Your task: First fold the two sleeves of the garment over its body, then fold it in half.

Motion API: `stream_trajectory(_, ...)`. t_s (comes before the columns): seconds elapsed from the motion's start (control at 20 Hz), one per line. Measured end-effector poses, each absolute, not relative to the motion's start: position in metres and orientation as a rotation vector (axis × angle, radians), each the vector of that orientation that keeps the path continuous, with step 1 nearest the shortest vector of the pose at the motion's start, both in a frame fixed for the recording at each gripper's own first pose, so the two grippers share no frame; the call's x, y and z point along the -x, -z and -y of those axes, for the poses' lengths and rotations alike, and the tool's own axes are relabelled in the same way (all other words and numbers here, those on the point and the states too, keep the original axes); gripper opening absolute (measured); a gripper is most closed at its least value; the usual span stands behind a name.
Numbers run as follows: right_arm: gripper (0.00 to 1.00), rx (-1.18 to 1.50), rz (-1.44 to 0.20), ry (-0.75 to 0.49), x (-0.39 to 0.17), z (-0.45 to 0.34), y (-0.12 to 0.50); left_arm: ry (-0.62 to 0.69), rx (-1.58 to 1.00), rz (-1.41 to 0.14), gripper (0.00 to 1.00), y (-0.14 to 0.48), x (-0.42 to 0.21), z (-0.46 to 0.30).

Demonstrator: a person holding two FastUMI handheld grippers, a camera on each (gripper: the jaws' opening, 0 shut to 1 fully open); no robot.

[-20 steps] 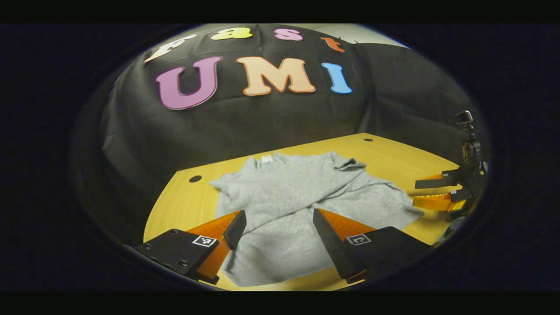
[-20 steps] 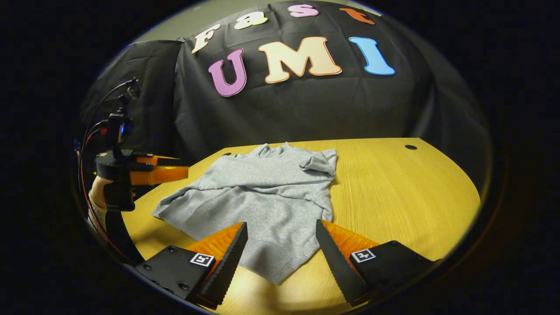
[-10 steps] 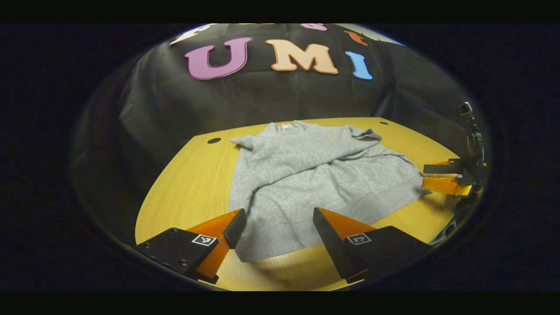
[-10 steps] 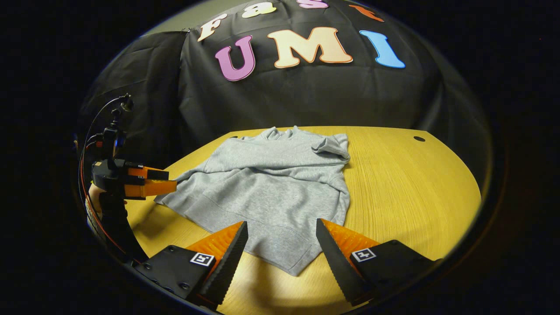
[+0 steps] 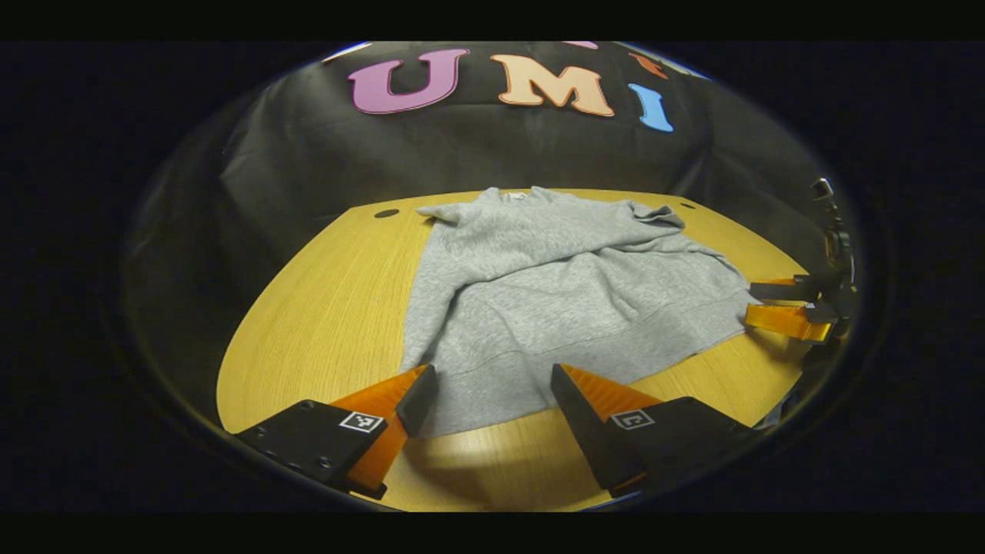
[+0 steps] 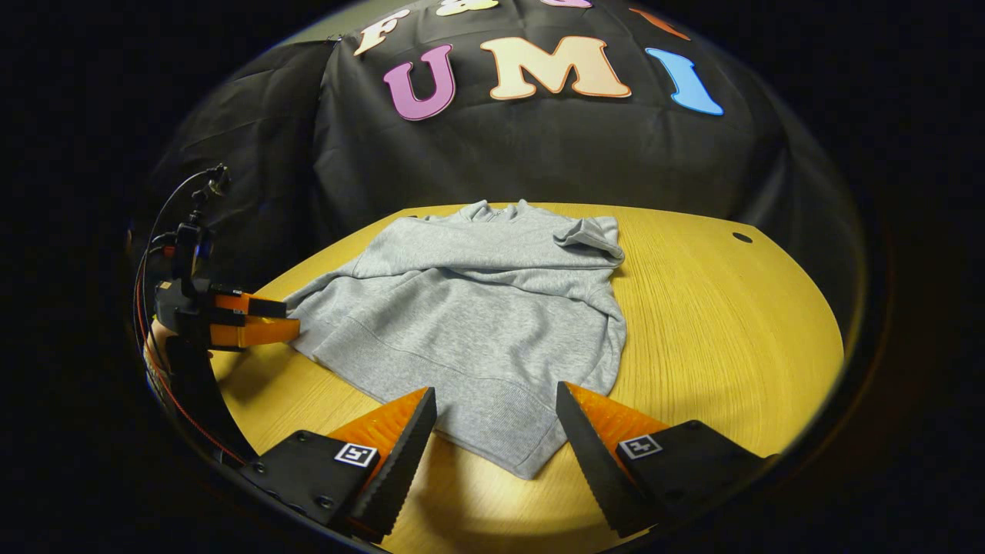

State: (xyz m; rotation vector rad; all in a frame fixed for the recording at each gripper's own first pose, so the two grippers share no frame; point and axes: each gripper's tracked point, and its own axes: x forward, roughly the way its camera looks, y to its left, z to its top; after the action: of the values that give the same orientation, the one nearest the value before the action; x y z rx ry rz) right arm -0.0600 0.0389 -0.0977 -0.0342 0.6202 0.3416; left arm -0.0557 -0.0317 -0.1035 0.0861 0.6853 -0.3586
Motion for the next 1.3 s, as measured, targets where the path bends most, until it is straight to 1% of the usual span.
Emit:
stream_trajectory(0.05,0.98,0.047,-0.616,-0.342,0.062,-0.04,0.099,0.355,-0.076,-0.68,0.92,0.103,0.056,0.032)
stream_trajectory(0.2,0.98,0.064,-0.624,-0.338,0.061,-0.04,0.101,0.343,-0.054,-0.666,0.92,0.104,0.056,0.033)
stream_trajectory(0.25,0.93,0.07,-0.627,-0.335,0.062,-0.039,0.101,0.344,-0.059,-0.663,0.92,0.105,0.056,0.033)
stream_trajectory(0.3,0.98,0.084,-0.631,-0.335,0.062,-0.039,0.101,0.346,-0.058,-0.661,0.92,0.105,0.057,0.033)
stream_trajectory(0.4,0.96,0.1,-0.642,-0.338,0.065,-0.039,0.1,0.356,-0.061,-0.664,0.91,0.106,0.058,0.036)
stream_trajectory(0.45,0.84,0.096,-0.648,-0.337,0.065,-0.038,0.105,0.36,-0.063,-0.669,0.88,0.106,0.058,0.037)
stream_trajectory(0.5,0.82,0.09,-0.651,-0.333,0.066,-0.035,0.106,0.363,-0.056,-0.668,0.86,0.106,0.059,0.039)
stream_trajectory(0.55,0.69,0.084,-0.657,-0.332,0.066,-0.034,0.105,0.368,-0.053,-0.668,0.81,0.105,0.06,0.04)
stream_trajectory(0.6,0.59,0.077,-0.664,-0.331,0.065,-0.034,0.104,0.375,-0.052,-0.665,0.76,0.105,0.06,0.041)
stream_trajectory(0.65,0.48,0.064,-0.67,-0.332,0.065,-0.034,0.104,0.384,-0.05,-0.666,0.64,0.105,0.061,0.043)
stream_trajectory(0.7,0.44,0.04,-0.678,-0.338,0.063,-0.037,0.104,0.391,-0.04,-0.67,0.59,0.105,0.062,0.045)
stream_trajectory(0.75,0.28,0.012,-0.691,-0.348,0.066,-0.041,0.104,0.396,-0.028,-0.669,0.46,0.103,0.064,0.047)
stream_trajectory(0.8,0.17,-0.005,-0.701,-0.36,0.069,-0.044,0.104,0.404,-0.017,-0.667,0.38,0.103,0.067,0.048)
stream_trajectory(0.9,0.17,-0.01,-0.706,-0.366,0.076,-0.045,0.102,0.401,0.01,-0.667,0.12,0.104,0.075,0.047)
stream_trajectory(0.95,0.1,-0.008,-0.706,-0.366,0.081,-0.043,0.101,0.398,0.026,-0.672,0.06,0.104,0.08,0.048)
stream_trajectory(1.05,0.11,0.012,-0.705,-0.359,0.09,-0.043,0.101,0.4,0.048,-0.671,0.03,0.103,0.089,0.049)
stream_trajectory(1.1,0.1,0.029,-0.699,-0.357,0.096,-0.042,0.101,0.401,0.049,-0.666,0.05,0.102,0.085,0.049)
stream_trajectory(1.2,0.1,0.054,-0.691,-0.351,0.101,-0.043,0.099,0.404,0.042,-0.667,0.01,0.103,0.087,0.049)
stream_trajectory(1.3,0.1,0.064,-0.686,-0.355,0.102,-0.043,0.096,0.403,0.046,-0.671,0.0,0.102,0.088,0.049)
